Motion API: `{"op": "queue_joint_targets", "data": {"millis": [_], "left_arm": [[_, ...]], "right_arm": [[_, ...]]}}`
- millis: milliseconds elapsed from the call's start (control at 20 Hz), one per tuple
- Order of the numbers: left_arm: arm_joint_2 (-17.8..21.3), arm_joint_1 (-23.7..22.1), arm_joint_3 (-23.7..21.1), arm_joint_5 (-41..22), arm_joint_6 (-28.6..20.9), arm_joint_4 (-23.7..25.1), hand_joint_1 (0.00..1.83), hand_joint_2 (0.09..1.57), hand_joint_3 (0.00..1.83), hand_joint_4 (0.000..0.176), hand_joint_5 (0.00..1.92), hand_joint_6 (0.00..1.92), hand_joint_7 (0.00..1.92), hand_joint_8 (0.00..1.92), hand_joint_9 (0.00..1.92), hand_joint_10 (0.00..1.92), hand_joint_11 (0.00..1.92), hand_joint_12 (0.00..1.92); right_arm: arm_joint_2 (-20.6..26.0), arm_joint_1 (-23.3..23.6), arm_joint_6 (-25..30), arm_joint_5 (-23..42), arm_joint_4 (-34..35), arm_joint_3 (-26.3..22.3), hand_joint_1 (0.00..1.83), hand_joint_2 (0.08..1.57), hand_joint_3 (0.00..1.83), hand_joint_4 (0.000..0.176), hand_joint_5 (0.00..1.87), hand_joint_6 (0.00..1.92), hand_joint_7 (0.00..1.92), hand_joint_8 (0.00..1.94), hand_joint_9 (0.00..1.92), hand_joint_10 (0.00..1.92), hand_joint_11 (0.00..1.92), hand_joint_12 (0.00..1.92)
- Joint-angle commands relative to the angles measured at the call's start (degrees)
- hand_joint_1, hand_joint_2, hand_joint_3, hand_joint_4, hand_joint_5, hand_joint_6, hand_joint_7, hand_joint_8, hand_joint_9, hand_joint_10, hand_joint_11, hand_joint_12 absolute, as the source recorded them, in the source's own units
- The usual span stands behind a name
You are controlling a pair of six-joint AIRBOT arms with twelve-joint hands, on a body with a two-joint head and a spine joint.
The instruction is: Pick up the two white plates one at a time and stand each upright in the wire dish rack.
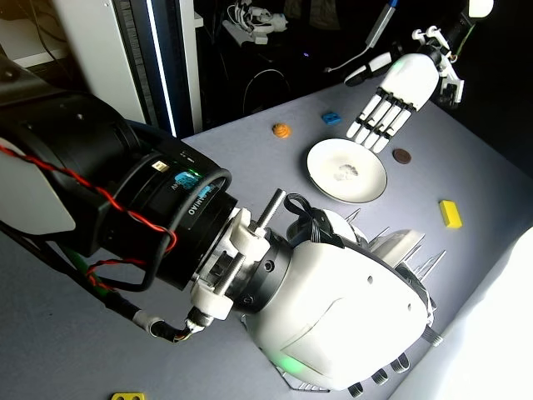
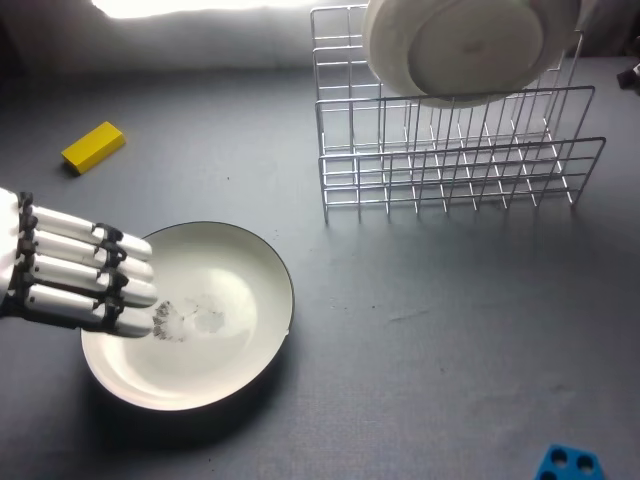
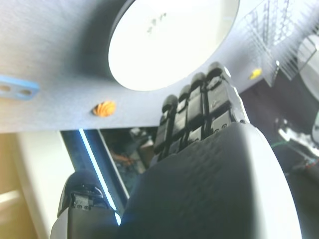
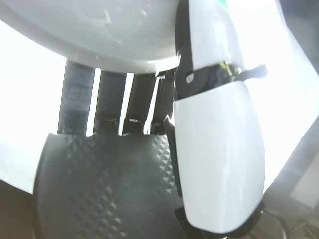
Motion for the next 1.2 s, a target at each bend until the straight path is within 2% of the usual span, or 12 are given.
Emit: {"op": "queue_joint_targets", "data": {"millis": [0, 150, 400, 550, 1150], "left_arm": [[0.00, 0.06, 0.32, -2.26, 0.17, -3.80, 0.00, 1.00, 0.00, 0.000, 0.05, 0.00, 0.00, 0.00, 0.00, 0.00, 0.00, 0.00], [-0.40, 0.58, 0.38, -0.59, 0.17, -3.79, 0.00, 1.00, 0.00, 0.000, 0.06, 0.01, 0.00, 0.00, 0.00, 0.00, 0.00, 0.00], [-1.28, 1.90, 0.99, 1.95, 0.17, -3.79, 0.00, 1.00, 0.00, 0.000, 0.05, 0.00, 0.00, 0.00, 0.00, 0.00, 0.00, 0.00], [-1.71, 2.43, 1.69, 3.08, 0.17, -3.79, 0.00, 1.00, 0.00, 0.000, 0.04, 0.00, 0.00, 0.00, 0.00, 0.00, 0.00, 0.00], [-3.00, 3.51, 3.39, 6.61, 0.29, -3.70, 0.00, 1.00, 0.00, 0.000, 0.04, 0.00, 0.00, 0.00, 0.00, 0.00, 0.00, 0.00]], "right_arm": [[0.21, 0.42, 1.13, 7.32, 1.25, 0.53, 1.39, 1.05, 0.00, 0.000, 1.01, 0.89, 1.17, 0.69, 1.07, 0.87, 1.02, 0.91], [-0.48, -0.48, 1.37, 7.80, 1.25, 1.33, 1.40, 1.03, 0.00, 0.000, 1.05, 0.84, 1.21, 0.61, 1.11, 0.83, 1.04, 0.88], [-0.62, -1.37, 1.24, 8.18, 1.25, 1.33, 1.40, 1.04, 0.00, 0.000, 1.04, 0.84, 1.20, 0.63, 1.10, 0.84, 1.02, 0.89], [-0.60, -2.22, 0.85, 8.40, 1.25, 1.40, 1.39, 1.05, 0.00, 0.000, 1.03, 0.85, 1.15, 0.71, 1.07, 0.90, 0.99, 0.92], [-1.87, -5.46, 0.48, 10.88, 1.25, 3.04, 1.40, 1.04, 0.00, 0.000, 1.03, 0.84, 1.15, 0.70, 1.11, 0.86, 1.02, 0.93]]}}
